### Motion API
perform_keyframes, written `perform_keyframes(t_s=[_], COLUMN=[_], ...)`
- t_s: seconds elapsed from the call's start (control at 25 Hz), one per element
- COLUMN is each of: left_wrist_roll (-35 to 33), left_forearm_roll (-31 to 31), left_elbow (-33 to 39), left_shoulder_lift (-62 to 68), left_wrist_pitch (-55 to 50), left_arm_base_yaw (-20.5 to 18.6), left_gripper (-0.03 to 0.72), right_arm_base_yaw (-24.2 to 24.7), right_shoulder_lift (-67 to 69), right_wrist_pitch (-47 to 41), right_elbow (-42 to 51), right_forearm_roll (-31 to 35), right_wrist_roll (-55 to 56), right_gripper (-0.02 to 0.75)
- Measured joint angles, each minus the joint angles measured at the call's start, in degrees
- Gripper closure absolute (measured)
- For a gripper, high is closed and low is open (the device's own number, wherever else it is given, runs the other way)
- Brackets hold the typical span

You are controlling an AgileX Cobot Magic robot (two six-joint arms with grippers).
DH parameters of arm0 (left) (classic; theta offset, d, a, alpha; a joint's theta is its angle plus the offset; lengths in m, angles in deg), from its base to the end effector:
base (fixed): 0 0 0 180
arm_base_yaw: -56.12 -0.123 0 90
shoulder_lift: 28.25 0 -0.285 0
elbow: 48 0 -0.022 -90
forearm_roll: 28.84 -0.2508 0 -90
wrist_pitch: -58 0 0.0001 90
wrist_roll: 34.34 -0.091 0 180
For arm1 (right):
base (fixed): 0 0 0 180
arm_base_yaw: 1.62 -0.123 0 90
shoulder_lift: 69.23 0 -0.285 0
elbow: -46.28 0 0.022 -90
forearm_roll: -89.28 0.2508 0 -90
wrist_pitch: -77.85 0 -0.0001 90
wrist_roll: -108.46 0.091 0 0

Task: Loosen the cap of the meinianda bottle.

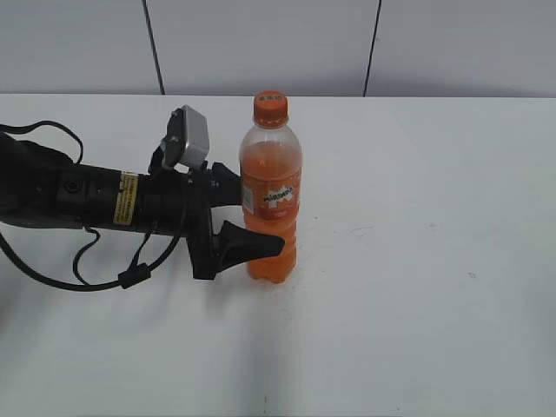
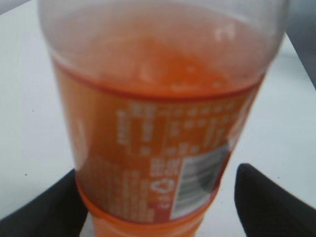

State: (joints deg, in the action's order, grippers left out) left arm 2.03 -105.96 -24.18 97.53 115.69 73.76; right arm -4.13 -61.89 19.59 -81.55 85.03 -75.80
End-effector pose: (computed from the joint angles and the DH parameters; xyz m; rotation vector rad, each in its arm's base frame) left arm 0.3127 -0.1781 0.1157 1.2702 1.6389 -0.9482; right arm 0.0029 -0.0056 0.2633 -0.1223 2.0513 -0.1080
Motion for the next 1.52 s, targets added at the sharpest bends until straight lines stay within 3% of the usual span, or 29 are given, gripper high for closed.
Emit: perform_keyframes(t_s=[0.28, 0.6, 0.8, 1.2, 1.52], left_wrist_roll=[0.0, 0.0, 0.0, 0.0, 0.0], left_forearm_roll=[-0.53, -0.44, -0.49, -0.9, -0.95], left_elbow=[-0.05, -0.05, -0.05, -0.05, -0.05], left_shoulder_lift=[0.0, 0.0, 0.0, 0.0, 0.0], left_wrist_pitch=[-0.8, -1.13, -1.13, -1.08, -0.98], left_arm_base_yaw=[0.0, 0.0, 0.0, 0.0, 0.0], left_gripper=[0.154, 0.288, 0.292, 0.292, 0.295], right_arm_base_yaw=[0.0, 0.0, 0.0, 0.0, 0.0], right_shoulder_lift=[0.0, 0.0, 0.85, 22.56, 42.46], right_wrist_pitch=[0.0, 0.0, -0.12, -0.53, -2.07], right_elbow=[0.0, -0.11, -2.37, -11.59, -20.93], right_forearm_roll=[0.0, 0.0, 0.0, 1.79, 4.92], right_wrist_roll=[0.0, 0.05, 0.05, 0.05, -0.27], right_gripper=[0.195, 0.195, 0.206, 0.323, 0.335])
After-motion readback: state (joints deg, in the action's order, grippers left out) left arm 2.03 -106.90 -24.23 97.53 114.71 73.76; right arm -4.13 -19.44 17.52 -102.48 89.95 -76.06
